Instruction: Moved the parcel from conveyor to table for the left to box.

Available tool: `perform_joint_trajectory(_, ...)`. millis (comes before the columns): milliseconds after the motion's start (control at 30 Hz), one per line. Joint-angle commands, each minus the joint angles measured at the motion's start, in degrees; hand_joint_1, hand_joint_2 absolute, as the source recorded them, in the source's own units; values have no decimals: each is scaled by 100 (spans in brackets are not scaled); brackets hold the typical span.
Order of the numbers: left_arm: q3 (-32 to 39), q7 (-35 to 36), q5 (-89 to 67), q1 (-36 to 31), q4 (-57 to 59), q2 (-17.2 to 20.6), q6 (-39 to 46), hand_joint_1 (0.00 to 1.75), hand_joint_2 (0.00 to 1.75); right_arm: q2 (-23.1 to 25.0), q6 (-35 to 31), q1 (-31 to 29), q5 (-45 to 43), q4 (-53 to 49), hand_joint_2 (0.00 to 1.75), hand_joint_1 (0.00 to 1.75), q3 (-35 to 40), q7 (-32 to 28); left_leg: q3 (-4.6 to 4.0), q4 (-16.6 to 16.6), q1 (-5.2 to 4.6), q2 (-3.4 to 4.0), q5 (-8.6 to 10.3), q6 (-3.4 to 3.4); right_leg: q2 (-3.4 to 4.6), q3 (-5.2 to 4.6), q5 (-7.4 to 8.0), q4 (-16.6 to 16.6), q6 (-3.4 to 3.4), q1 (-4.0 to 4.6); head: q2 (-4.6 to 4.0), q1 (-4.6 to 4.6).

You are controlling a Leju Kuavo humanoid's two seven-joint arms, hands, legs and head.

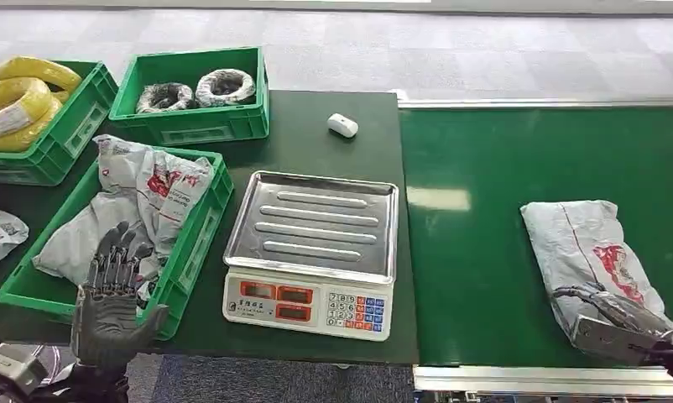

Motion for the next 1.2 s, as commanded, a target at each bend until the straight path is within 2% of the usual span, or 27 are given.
perform_joint_trajectory(33,60,4,30,-78,170,72,20,0,175,62,-140,-201,-104,-192,175,175,656,36,10,-6,3,13,-1,-2,9,8,3,-8,-7,4,0,-2)
perform_joint_trajectory(333,77,4,-26,-145,155,24,62,0,175,34,-231,-318,-132,-220,175,175,861,282,11,-6,3,13,-2,-2,11,8,3,-8,-6,4,0,-2)
perform_joint_trajectory(367,76,4,-30,-101,107,9,102,0,175,96,-397,-404,-19,-113,175,0,862,415,26,-17,4,24,-1,-4,18,21,7,-21,-13,6,0,-2)
perform_joint_trajectory(467,73,4,-25,6,18,-5,159,0,175,174,-868,-788,305,176,175,0,808,654,11,-5,2,21,-3,-2,19,5,5,-8,-6,3,0,-2)
perform_joint_trajectory(500,72,4,-17,72,-35,-20,180,0,175,188,-1226,-1254,610,584,175,0,771,868,7,-3,-1,22,-3,0,22,0,5,-3,-4,0,0,-2)
perform_joint_trajectory(567,47,4,-10,107,-45,-5,161,0,175,160,-1484,-2275,1011,1654,175,0,902,847,6,-1,-4,37,-4,1,34,-5,7,-1,-4,-3,0,-2)
perform_joint_trajectory(600,29,4,2,87,-1,22,161,0,175,150,-1611,-2806,1181,2390,175,0,959,598,3,0,-7,37,-3,1,34,-8,7,4,-3,-7,0,-2)
perform_joint_trajectory(633,30,4,7,75,11,25,164,0,175,154,-1658,-2957,1219,2632,175,0,975,414,5,3,-10,59,-4,3,52,-13,12,6,-4,-9,0,-4)
perform_joint_trajectory(767,33,4,8,56,31,33,164,0,175,160,-1765,-2927,1246,2763,175,0,986,309,14,-3,-2,25,6,7,12,7,9,-11,-7,-6,0,2)
perform_joint_trajectory(833,28,4,14,52,50,40,147,0,175,186,-1843,-2853,1256,2756,175,0,963,458,21,-7,-2,14,4,5,7,19,9,-17,-9,-1,0,-2)
perform_joint_trajectory(900,-17,4,2,46,130,53,85,0,175,16,-1954,-2786,1194,2978,175,0,785,668,28,-14,-5,15,4,4,7,25,8,-20,-11,-5,0,-2)
perform_joint_trajectory(1067,-121,4,-9,-34,243,65,-44,0,175,-303,-2356,-2345,991,3284,175,0,392,658,10,-6,-5,-27,7,8,-32,18,0,-14,-5,-5,0,0)
perform_joint_trajectory(1200,-121,4,-9,-34,243,65,-44,0,175,-303,-2356,-2345,991,3284,175,0,392,658,2,-4,-6,-4,2,8,-9,5,3,-10,-1,-7,0,-2)
